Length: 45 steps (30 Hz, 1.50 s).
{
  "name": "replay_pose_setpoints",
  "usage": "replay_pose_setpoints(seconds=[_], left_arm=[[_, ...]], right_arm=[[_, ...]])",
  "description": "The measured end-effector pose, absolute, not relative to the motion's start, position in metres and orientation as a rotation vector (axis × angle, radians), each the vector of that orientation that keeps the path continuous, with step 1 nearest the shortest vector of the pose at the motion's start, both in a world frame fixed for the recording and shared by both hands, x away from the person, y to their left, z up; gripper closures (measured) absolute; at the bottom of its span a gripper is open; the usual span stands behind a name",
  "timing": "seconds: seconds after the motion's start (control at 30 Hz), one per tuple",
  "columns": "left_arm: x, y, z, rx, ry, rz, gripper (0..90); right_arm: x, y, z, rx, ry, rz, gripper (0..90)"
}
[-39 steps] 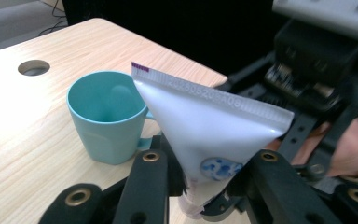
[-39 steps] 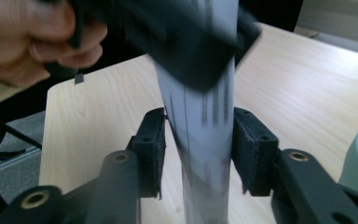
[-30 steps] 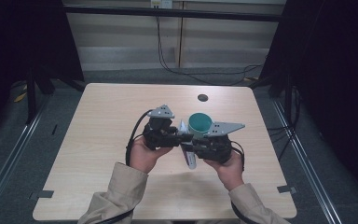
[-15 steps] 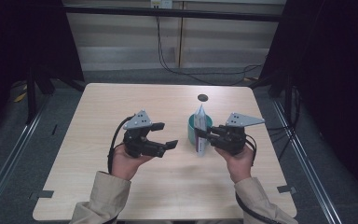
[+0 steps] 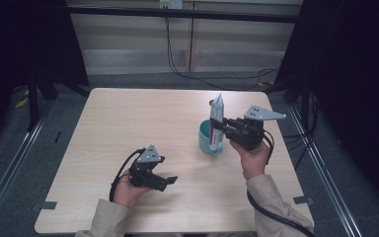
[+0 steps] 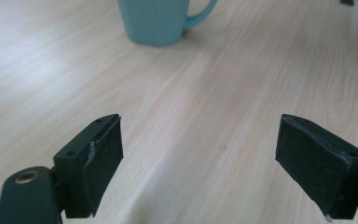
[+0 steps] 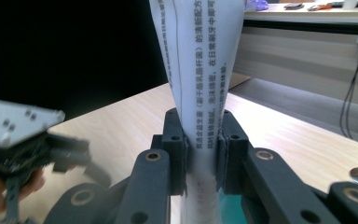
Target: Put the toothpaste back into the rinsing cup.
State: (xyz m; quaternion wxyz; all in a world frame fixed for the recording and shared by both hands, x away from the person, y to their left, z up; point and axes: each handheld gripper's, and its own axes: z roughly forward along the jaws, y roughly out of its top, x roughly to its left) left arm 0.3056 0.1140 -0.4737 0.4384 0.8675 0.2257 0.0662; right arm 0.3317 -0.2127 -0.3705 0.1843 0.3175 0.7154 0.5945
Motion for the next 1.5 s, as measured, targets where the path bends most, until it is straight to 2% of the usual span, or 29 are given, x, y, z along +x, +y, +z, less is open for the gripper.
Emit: replay_pose_setpoints(seconds=[0.37, 0.9, 1.13, 1.5], left_arm=[[0.299, 0.120, -0.494, 2.247, 0.578, 0.197, 14.2], [0.298, 0.127, -0.507, 2.284, 0.584, 0.217, 14.1], [0.298, 0.128, -0.509, 2.273, 0.585, 0.220, 12.2], [0.297, 0.128, -0.509, 2.268, 0.595, 0.221, 12.8]], right_arm=[[0.350, -0.212, -0.364, 0.911, 1.963, 1.669, 76.6], [0.372, -0.213, -0.369, 0.917, 1.912, 1.648, 76.5], [0.379, -0.210, -0.383, 0.905, 1.926, 1.633, 76.5], [0.376, -0.215, -0.427, 0.929, 1.959, 1.602, 76.3]])
